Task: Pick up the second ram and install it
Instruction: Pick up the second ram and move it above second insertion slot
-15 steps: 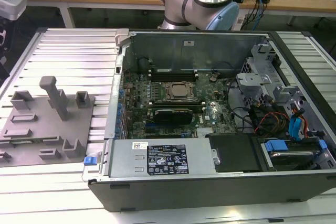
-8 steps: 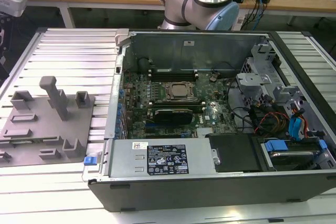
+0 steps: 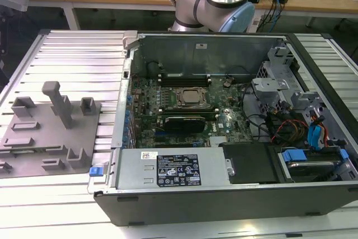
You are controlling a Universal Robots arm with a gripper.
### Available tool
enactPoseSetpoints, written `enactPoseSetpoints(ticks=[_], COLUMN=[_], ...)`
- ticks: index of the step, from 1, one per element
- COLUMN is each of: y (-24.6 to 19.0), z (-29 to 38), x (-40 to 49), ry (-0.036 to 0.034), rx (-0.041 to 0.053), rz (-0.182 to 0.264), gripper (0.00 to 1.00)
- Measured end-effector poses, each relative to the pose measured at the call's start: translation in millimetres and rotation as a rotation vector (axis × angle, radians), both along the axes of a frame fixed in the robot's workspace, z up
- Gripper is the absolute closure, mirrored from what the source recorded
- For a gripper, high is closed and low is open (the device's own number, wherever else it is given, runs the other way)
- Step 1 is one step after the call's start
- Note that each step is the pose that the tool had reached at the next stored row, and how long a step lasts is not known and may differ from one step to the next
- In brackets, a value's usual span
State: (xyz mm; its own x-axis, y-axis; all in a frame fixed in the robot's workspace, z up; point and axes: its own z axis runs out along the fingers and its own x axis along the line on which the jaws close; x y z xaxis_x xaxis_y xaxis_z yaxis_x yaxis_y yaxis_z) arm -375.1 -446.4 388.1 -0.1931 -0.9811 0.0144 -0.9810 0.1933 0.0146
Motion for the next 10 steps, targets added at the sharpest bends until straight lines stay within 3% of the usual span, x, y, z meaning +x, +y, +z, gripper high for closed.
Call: enactPoseSetpoints(ticks=[5,9,10], y=[0.0,0.0,0.1], z=[0.0,0.0,0.0], x=[0.0,0.0,0.0], ry=[0.0,0.0,0.0], rx=[-0.0028,-0.0027,-0.0027], rz=[0.075,0.075,0.075], gripper=[0.89,0.89,0.83])
